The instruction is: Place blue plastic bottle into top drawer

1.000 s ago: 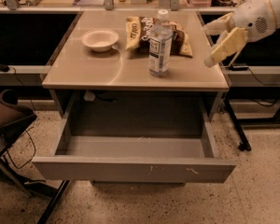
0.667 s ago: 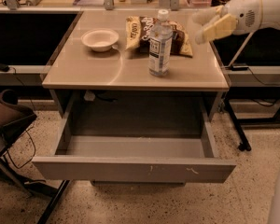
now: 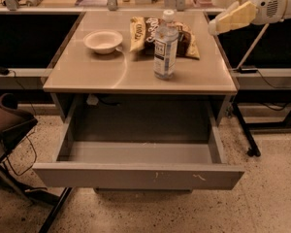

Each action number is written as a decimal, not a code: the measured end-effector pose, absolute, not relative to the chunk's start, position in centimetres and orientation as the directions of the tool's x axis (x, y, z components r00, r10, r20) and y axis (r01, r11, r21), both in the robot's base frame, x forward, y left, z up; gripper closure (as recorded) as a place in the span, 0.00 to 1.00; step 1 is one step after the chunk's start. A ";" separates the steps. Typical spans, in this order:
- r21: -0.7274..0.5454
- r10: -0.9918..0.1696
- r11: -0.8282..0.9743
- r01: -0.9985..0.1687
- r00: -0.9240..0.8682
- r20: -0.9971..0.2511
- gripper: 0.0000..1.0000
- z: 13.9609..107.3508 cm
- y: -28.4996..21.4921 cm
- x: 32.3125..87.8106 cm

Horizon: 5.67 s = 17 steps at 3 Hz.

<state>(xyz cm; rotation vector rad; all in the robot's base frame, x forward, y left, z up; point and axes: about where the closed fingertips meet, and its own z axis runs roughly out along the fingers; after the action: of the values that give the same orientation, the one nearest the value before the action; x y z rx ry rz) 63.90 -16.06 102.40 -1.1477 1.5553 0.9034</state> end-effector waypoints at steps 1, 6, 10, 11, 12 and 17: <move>-0.186 -0.390 0.341 -0.921 0.041 -0.920 0.00 101.9 -13.6 65.0; -0.183 -0.431 0.323 -0.929 0.028 -0.902 0.00 93.9 -4.7 68.7; -0.183 -0.431 0.323 -0.929 0.028 -0.902 0.88 93.9 -4.7 68.6; -0.183 -0.410 0.289 -0.940 0.051 -0.910 1.00 94.4 -6.0 65.6; -0.169 -0.342 0.205 -0.964 0.092 -0.935 1.00 96.0 -6.7 58.0; -0.340 -0.430 0.289 -0.895 0.196 -0.882 1.00 87.2 -4.1 51.5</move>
Offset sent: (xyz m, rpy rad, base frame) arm 0.0096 0.0214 -0.0035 -0.1370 -0.1449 -0.0693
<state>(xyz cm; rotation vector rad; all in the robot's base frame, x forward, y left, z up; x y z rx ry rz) 51.50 -4.07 87.18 -1.3216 1.4182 0.5147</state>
